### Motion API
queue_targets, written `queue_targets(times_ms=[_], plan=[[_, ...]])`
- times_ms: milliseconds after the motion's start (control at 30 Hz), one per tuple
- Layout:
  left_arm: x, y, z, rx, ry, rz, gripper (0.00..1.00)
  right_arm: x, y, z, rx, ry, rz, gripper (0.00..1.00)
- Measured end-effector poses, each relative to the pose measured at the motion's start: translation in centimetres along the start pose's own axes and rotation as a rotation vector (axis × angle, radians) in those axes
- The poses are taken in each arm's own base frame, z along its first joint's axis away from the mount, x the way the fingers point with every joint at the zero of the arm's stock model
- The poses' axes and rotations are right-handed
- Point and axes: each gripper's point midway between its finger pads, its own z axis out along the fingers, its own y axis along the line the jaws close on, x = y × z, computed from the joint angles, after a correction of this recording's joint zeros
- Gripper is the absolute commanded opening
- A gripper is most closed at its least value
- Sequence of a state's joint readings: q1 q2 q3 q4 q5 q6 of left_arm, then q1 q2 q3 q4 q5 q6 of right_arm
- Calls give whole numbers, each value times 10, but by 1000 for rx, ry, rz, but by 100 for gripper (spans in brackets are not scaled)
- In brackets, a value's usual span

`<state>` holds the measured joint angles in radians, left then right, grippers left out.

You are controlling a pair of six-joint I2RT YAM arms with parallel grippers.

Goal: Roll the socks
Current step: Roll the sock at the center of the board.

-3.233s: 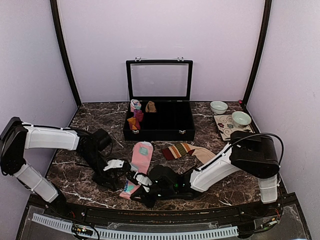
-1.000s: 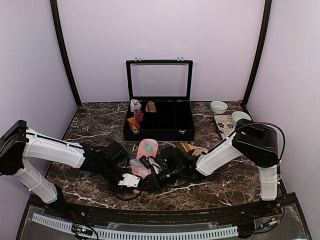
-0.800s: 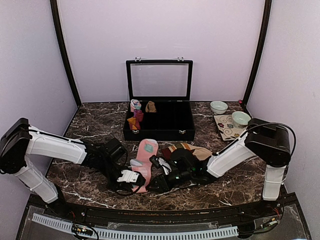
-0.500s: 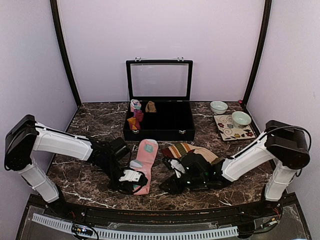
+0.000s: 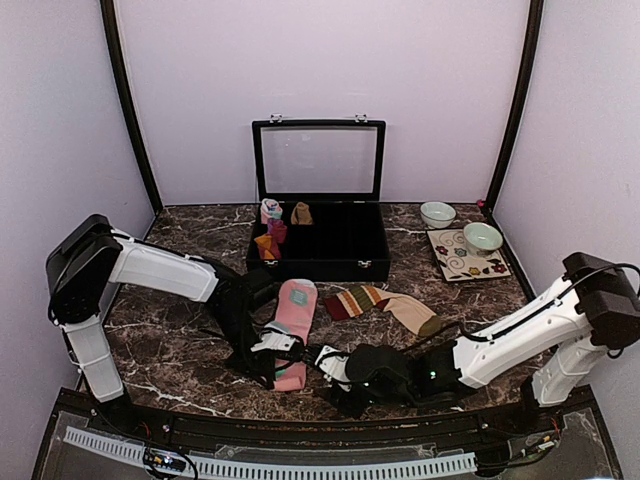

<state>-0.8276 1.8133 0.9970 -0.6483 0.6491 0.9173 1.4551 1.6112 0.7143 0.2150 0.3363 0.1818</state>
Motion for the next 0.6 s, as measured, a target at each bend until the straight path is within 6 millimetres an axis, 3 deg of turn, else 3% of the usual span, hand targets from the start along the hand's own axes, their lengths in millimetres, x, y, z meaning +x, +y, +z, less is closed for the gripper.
queue_targets(times_ms=[233,600], plan=[[-4,0,3,118,-17,-62,0,-5,51,24,-97,40,-222,51],[-1,-5,2,178,-15,-95,0,-20,62,55,-159,-4,-381,47]])
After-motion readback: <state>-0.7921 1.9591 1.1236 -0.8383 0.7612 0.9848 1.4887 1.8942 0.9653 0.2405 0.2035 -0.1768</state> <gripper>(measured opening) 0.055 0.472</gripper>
